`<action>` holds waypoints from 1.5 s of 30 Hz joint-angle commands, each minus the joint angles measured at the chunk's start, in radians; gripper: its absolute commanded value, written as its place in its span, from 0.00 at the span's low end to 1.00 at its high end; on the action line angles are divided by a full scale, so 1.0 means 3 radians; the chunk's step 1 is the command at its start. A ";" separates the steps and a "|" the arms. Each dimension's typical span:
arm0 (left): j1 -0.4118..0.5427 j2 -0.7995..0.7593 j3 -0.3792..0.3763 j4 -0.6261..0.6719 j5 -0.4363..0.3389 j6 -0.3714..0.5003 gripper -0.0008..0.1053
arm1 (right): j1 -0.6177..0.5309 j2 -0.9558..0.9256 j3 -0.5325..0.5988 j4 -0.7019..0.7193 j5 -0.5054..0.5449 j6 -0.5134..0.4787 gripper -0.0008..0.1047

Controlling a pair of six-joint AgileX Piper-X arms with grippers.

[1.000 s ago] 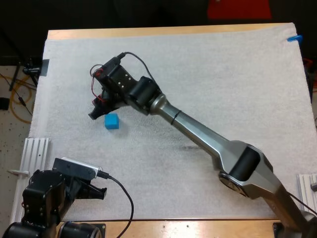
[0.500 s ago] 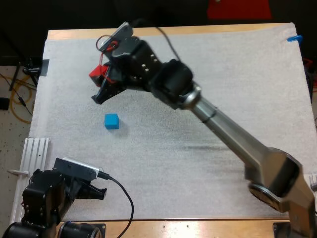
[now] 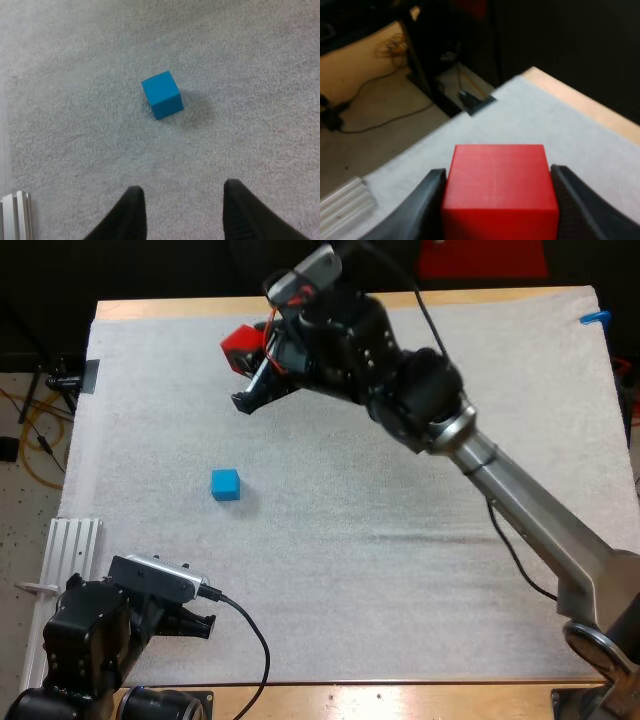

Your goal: Stack red cube on blue cube

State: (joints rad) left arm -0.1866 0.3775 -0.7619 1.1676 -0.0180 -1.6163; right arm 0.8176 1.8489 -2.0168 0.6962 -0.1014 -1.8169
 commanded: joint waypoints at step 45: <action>0.0003 -0.0017 -0.0023 -0.0163 -0.0051 0.0018 0.33 | 0.0233 0.0858 0.2408 -0.3841 -0.0765 -0.0506 0.37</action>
State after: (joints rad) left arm -0.1866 0.3775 -0.7619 1.1340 -0.0180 -1.6163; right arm 0.8899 2.1087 -1.2814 -0.4433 -0.3601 -1.9593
